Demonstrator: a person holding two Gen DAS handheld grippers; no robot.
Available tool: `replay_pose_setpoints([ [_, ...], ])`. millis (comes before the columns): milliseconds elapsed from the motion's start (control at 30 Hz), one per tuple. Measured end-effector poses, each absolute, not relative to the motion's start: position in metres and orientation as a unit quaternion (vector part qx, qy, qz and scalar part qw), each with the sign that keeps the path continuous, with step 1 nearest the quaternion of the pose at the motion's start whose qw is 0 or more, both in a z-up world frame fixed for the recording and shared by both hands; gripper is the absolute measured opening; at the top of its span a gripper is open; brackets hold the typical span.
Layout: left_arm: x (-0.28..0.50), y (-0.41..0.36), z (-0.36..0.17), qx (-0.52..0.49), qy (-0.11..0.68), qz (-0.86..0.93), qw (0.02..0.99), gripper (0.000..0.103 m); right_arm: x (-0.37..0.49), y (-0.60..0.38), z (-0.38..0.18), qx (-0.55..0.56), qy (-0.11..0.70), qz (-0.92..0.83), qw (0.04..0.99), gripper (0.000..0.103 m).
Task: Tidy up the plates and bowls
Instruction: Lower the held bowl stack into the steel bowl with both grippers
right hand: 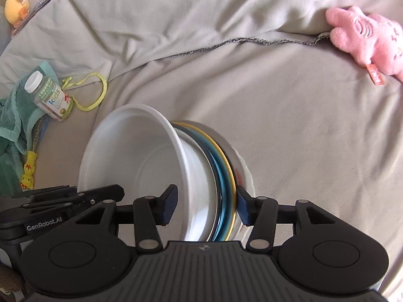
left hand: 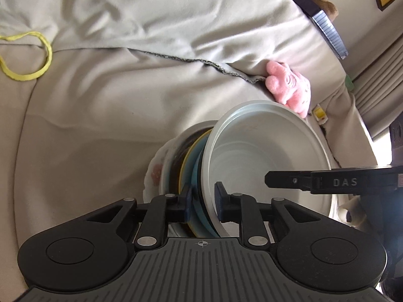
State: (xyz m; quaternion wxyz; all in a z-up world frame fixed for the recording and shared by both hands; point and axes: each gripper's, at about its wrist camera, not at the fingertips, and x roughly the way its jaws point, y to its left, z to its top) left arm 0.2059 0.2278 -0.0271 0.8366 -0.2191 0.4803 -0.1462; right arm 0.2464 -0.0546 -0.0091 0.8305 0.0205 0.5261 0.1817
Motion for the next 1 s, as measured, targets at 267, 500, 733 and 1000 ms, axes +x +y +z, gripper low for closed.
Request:
replay_pose_setpoints([
  [267, 0.198, 0.232, -0.017, -0.214, 0.461, -0.135, 0.85, 0.021, 0.243, -0.062, -0.017, 0.033, 0.523, 0.172, 0.834, 0.047],
  [500, 0.184, 0.247, 0.007, -0.229, 0.412, -0.122, 0.873, 0.019, 0.241, -0.059, -0.014, 0.025, 0.513, 0.169, 0.841, 0.047],
  [733, 0.184, 0.238, 0.01, -0.189, 0.39, -0.093, 0.896, 0.023, 0.244, -0.068, -0.016, 0.022, 0.497, 0.136, 0.857, 0.048],
  [1000, 0.181, 0.244, 0.013, -0.229, 0.379, -0.125, 0.888, 0.021, 0.238, -0.072, -0.039, 0.019, 0.511, 0.123, 0.851, 0.055],
])
